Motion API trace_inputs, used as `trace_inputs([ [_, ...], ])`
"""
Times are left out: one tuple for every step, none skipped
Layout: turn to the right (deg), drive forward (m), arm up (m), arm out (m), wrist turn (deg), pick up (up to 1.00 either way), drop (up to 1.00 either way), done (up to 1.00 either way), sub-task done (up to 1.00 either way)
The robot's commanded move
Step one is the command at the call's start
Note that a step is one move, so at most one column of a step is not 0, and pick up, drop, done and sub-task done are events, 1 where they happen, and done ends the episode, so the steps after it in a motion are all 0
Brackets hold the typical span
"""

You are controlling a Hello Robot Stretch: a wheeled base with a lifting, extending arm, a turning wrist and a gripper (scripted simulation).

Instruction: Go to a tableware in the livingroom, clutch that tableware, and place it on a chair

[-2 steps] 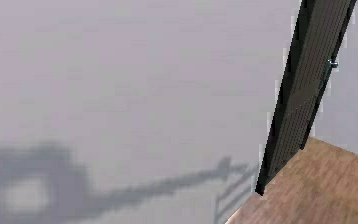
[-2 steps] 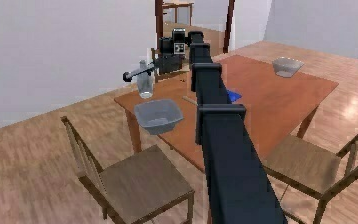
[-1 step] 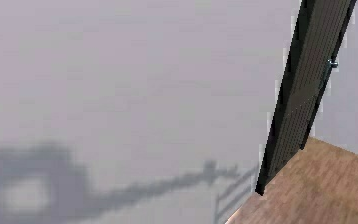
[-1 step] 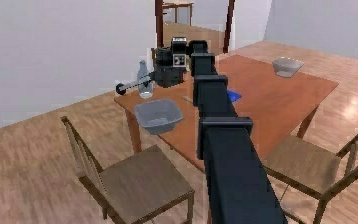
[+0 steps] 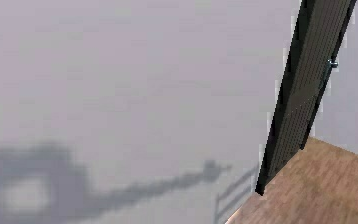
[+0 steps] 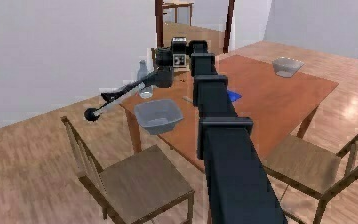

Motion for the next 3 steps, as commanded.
trace_inputs([
  [0.0,0.0,0.0,0.0,-45.0,0.0,0.0,0.0,0.0],
  [0.0,0.0,0.0,-0.38,0.0,0.0,0.0,0.0,0.0],
  [0.0,0.0,0.0,0.48,0.0,0.0,0.0,0.0,0.0],
])
